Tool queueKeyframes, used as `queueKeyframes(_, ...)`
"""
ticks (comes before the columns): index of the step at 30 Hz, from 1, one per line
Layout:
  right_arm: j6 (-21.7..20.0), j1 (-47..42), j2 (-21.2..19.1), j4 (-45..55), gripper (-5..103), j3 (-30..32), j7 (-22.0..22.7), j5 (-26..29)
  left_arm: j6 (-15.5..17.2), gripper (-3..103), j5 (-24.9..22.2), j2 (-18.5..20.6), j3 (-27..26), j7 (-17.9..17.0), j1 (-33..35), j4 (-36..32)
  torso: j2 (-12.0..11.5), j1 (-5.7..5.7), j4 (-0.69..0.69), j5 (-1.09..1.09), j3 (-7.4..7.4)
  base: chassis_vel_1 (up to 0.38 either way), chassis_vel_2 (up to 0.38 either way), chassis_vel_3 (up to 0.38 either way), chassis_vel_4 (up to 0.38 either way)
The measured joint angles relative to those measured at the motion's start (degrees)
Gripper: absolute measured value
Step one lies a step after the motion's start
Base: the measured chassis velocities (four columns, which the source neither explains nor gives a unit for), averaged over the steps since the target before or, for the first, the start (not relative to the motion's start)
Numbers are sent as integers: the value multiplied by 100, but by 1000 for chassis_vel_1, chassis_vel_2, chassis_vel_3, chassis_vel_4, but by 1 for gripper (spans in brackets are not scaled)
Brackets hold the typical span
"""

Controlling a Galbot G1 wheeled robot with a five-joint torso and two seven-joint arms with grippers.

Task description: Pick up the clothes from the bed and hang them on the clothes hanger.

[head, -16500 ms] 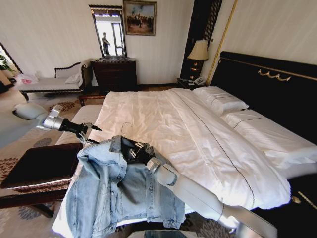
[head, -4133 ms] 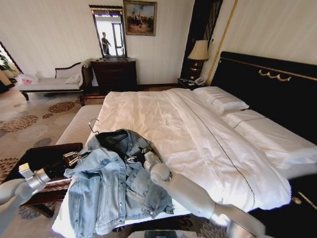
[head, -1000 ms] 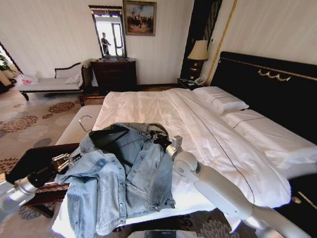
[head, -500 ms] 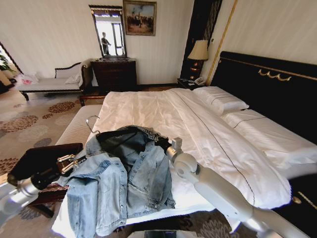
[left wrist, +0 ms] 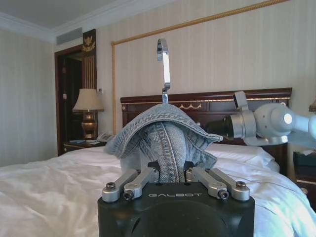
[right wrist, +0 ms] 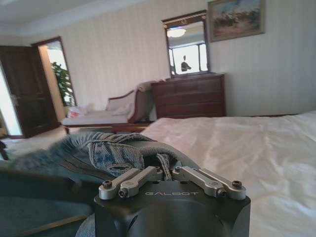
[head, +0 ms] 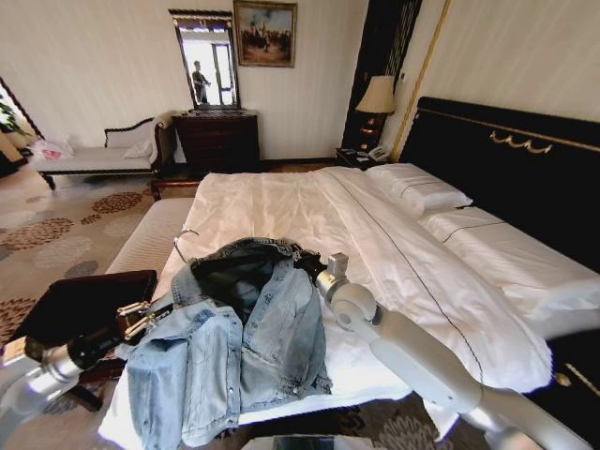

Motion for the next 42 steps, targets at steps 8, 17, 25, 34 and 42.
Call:
queueKeyframes(8, -16, -20, -201, 579, 3, 18, -318, 224, 36, 18, 58, 22, 93, -9, -141, 69, 0, 0, 0, 0, 0, 0, 0, 0, 0)
queueKeyframes(17, -82, -44, -287, 1001, 3, -1, -403, 597, 76, 18, 47, -88, 89, -75, -158, -43, 0, 0, 1, 0, 0, 0, 0, 0, 0)
queueKeyframes(25, -151, -208, -313, 1225, 3, -91, -495, 589, 173, 18, -38, -101, 168, -228, -325, -211, 0, 0, 0, 0, 0, 0, 0, 0, 0)
queueKeyframes(34, -181, -308, -397, 1675, 3, -34, -838, 733, 203, 18, 6, -56, 409, -405, -643, -122, 0, 0, 1, -1, 0, 0, 0, 0, 0)
queueKeyframes(42, -194, -946, -583, 1971, 3, -112, -1236, 402, 272, 18, -79, 40, 611, -649, -1104, -91, 0, 0, 0, -1, 0, 0, 0, 0, 0)
